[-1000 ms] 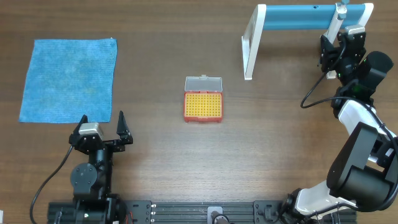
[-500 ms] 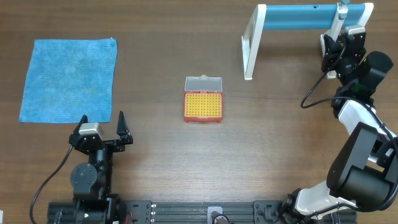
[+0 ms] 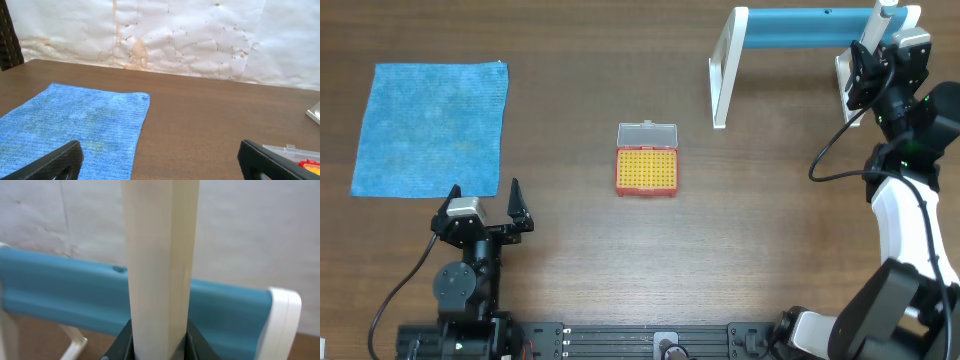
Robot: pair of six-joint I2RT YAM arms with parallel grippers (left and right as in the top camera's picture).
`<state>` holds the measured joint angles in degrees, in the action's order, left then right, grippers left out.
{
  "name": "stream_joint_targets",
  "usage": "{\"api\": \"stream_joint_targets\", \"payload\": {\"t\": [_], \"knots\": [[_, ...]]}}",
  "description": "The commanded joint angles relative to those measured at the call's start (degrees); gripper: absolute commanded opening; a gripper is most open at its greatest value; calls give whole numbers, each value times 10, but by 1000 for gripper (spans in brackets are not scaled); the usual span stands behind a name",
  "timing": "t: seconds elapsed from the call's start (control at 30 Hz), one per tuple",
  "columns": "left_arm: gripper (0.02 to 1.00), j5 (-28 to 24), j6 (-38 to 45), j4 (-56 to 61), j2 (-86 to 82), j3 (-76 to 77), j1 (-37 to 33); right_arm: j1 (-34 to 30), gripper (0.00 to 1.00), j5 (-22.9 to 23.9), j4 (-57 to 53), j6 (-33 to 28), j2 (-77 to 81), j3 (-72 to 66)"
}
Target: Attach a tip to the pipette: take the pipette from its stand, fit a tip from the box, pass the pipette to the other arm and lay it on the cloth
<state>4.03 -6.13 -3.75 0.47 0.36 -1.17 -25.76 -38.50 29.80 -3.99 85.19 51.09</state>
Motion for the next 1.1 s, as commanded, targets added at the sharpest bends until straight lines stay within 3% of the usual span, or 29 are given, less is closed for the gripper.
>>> {"api": "stream_joint_targets", "payload": {"t": [0.03,0.1,0.23,0.37,0.47,0.57,0.67,0.73,1.1], "knots": [[998,3,-5,-4,-3,0,2,35,82,-175,50,96,-57,8],[998,3,-5,-4,-3,0,2,85,82,-224,132,150,-60,-10],[998,3,-5,-4,-3,0,2,200,82,-224,232,169,-59,-80],[998,3,-5,-4,-3,0,2,290,82,-202,396,184,-59,-219],[998,3,-5,-4,-3,0,2,335,82,-159,426,182,-59,-270],[998,3,-5,-4,-3,0,2,386,82,-160,427,151,-49,-282],[998,3,-5,-4,-3,0,2,412,82,-155,439,137,-8,-282],[998,3,-5,-4,-3,0,2,421,84,-155,534,149,69,-282],[998,3,-5,-4,-3,0,2,452,82,-123,541,92,129,-268]]}}
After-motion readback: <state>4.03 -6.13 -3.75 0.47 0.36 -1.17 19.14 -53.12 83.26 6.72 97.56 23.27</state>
